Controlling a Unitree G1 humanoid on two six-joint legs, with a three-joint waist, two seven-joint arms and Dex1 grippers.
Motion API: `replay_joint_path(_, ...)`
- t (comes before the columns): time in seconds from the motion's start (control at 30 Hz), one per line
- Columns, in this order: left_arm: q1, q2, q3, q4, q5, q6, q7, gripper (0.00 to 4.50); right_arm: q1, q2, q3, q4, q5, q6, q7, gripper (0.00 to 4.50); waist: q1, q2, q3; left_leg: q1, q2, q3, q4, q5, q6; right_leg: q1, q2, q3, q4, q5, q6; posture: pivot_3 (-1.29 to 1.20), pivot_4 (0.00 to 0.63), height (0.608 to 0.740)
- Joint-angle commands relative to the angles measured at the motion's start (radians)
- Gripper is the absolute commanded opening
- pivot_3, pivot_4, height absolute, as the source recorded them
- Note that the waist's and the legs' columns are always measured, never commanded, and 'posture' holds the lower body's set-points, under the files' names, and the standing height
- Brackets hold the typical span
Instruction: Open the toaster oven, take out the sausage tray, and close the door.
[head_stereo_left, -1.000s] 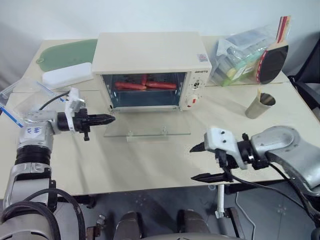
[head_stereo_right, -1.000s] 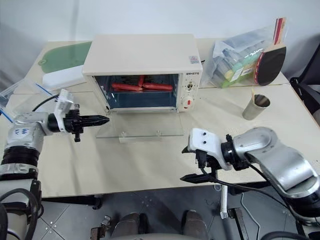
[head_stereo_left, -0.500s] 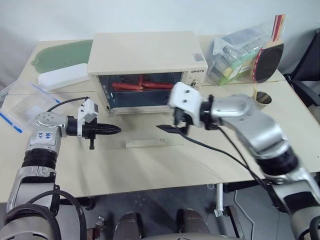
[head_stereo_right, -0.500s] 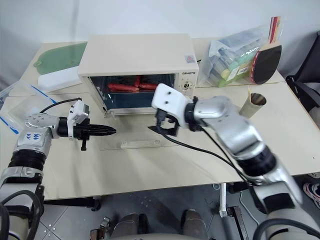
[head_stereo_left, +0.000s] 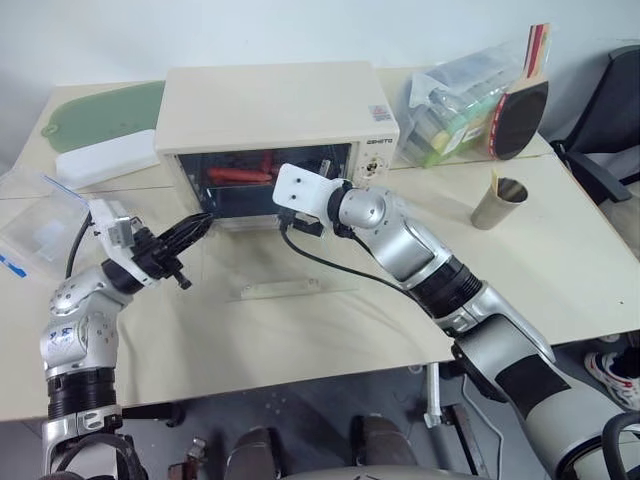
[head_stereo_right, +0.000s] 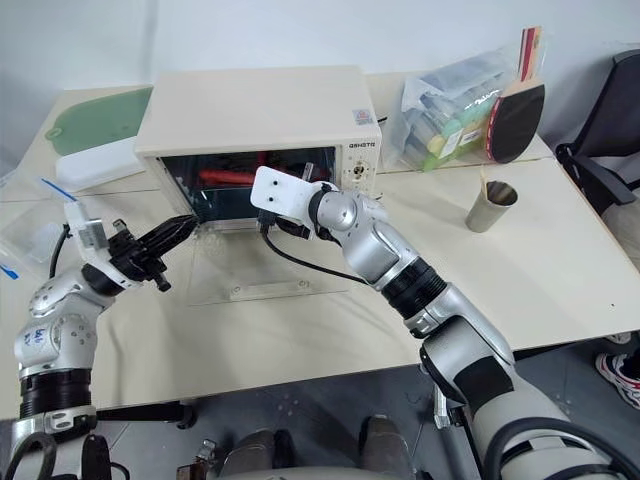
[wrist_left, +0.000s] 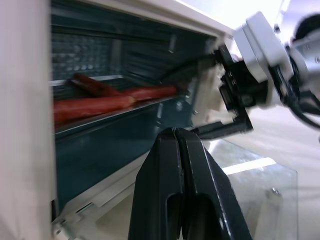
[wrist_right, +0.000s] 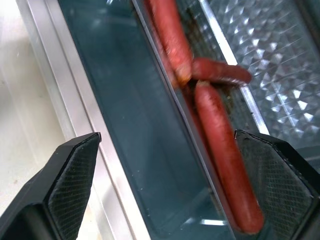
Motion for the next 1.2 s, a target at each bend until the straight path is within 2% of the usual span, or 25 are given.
replay_joint_path(0.03, 0.077, -0.028, 0.038, -0.131, -0.041, 0.005, 0.091, 0.02, -0.034, 0.019, 0.021, 0.059, -0.077, -0.092, -0.017, 4.5, -0.002, 0.0, 0.0, 0.0, 0.0, 0.0, 0.0, 0.0, 0.0, 0.0, 0.0, 0.0, 0.0, 0.0, 0.0, 0.0, 0.15, 0.74)
replay_joint_path(0.13, 0.119, -0.042, 0.03, -0.176, -0.051, 0.004, 0.13, 0.02, -0.041, 0.038, 0.017, 0.102, -0.103, -0.135, -0.011, 4.5, -0.002, 0.0, 0.0, 0.0, 0.0, -0.001, -0.001, 0.0, 0.0, 0.0, 0.0, 0.0, 0.0, 0.0, 0.0, 0.0, 0.15, 0.74)
replay_joint_path(0.17, 0.127, -0.048, 0.027, -0.185, -0.054, 0.002, 0.141, 0.0, -0.048, 0.048, 0.017, 0.128, -0.112, -0.147, -0.012, 4.31, -0.001, 0.0, 0.0, 0.0, 0.0, -0.001, 0.0, 0.0, 0.0, 0.0, 0.0, 0.0, 0.0, 0.0, 0.0, 0.0, 0.15, 0.74)
replay_joint_path(0.23, 0.136, -0.055, 0.024, -0.199, -0.059, 0.0, 0.161, 0.0, -0.062, 0.063, 0.018, 0.177, -0.133, -0.174, -0.02, 3.91, -0.001, 0.0, 0.0, 0.001, 0.0, 0.0, 0.0, 0.0, 0.0, 0.001, 0.0, 0.0, 0.0, 0.0, 0.0, 0.0, 0.15, 0.74)
replay_joint_path(0.4, 0.145, -0.059, 0.015, -0.21, -0.063, -0.008, 0.187, 0.0, -0.098, 0.095, 0.007, 0.279, -0.169, -0.222, -0.044, 2.32, 0.001, 0.0, 0.0, 0.001, 0.0, 0.0, 0.0, 0.0, 0.0, 0.001, 0.0, 0.0, 0.0, 0.0, 0.0, 0.0, 0.15, 0.74)
replay_joint_path(0.67, 0.139, -0.062, 0.008, -0.206, -0.081, -0.01, 0.198, 0.0, -0.163, 0.117, 0.008, 0.425, -0.238, -0.279, -0.121, 2.32, 0.001, 0.0, 0.0, 0.001, 0.0, 0.0, 0.0, 0.0, 0.0, 0.001, 0.0, 0.0, 0.0, 0.0, 0.0, 0.0, 0.15, 0.74)
replay_joint_path(0.73, 0.135, -0.055, 0.009, -0.208, -0.119, 0.037, 0.203, 0.0, -0.184, 0.128, 0.006, 0.471, -0.251, -0.284, -0.143, 2.32, 0.001, 0.0, 0.0, 0.001, 0.0, 0.0, 0.0, 0.0, 0.0, 0.001, 0.0, 0.0, 0.0, 0.0, 0.0, 0.0, 0.15, 0.74)
replay_joint_path(0.87, 0.118, -0.052, 0.028, -0.202, -0.179, 0.084, 0.224, 0.83, -0.207, 0.145, 0.002, 0.525, -0.268, -0.308, -0.176, 2.3, 0.0, 0.0, 0.0, 0.001, 0.0, 0.0, 0.0, 0.0, 0.0, 0.001, 0.0, 0.0, 0.0, 0.0, 0.0, 0.0, 0.15, 0.74)
replay_joint_path(1.0, 0.128, -0.041, 0.024, -0.209, -0.183, 0.083, 0.218, 2.04, -0.214, 0.155, 0.001, 0.547, -0.279, -0.324, -0.192, 2.3, 0.0, 0.0, 0.0, 0.001, 0.0, 0.0, -0.001, 0.0, 0.0, 0.001, 0.0, 0.0, 0.0, 0.0, 0.0, 0.0, 0.15, 0.74)
replay_joint_path(1.1, 0.136, -0.035, 0.023, -0.213, -0.193, 0.09, 0.208, 2.95, -0.21, 0.158, 0.006, 0.538, -0.296, -0.333, -0.204, 1.71, -0.001, 0.0, 0.0, 0.001, 0.0, 0.0, -0.001, 0.0, 0.0, 0.001, 0.0, 0.0, 0.0, 0.0, 0.0, 0.0, 0.15, 0.74)
replay_joint_path(1.2, 0.136, -0.028, 0.02, -0.214, -0.196, 0.092, 0.207, 3.84, -0.206, 0.16, 0.008, 0.527, -0.312, -0.329, -0.219, 0.73, -0.001, 0.0, 0.0, 0.001, 0.0, 0.0, -0.001, 0.0, 0.0, 0.001, 0.0, 0.0, 0.0, 0.0, 0.0, 0.0, 0.15, 0.74)
